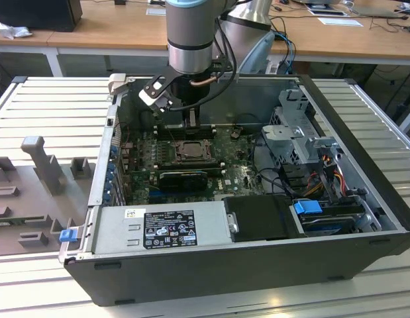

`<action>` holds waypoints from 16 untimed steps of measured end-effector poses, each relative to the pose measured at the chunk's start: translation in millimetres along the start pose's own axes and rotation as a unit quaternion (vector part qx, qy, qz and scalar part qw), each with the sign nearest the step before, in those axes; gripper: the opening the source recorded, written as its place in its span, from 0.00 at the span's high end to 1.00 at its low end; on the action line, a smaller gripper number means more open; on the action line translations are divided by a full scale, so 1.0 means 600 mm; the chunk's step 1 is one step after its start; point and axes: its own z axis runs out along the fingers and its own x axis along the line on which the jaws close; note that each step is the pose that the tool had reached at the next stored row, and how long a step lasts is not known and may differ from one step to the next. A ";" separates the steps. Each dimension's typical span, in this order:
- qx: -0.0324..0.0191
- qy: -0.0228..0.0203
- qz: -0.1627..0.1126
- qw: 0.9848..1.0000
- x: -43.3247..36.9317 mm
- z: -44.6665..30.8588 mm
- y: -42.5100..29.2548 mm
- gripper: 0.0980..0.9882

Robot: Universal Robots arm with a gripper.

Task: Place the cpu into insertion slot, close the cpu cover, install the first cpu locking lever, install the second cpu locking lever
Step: 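Close the cpu cover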

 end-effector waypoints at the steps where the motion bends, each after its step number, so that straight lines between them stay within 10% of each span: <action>1: 0.000 0.000 0.000 1.000 0.000 -0.001 0.000 0.99; 16: 0.000 0.002 0.000 1.000 0.000 -0.016 0.001 0.99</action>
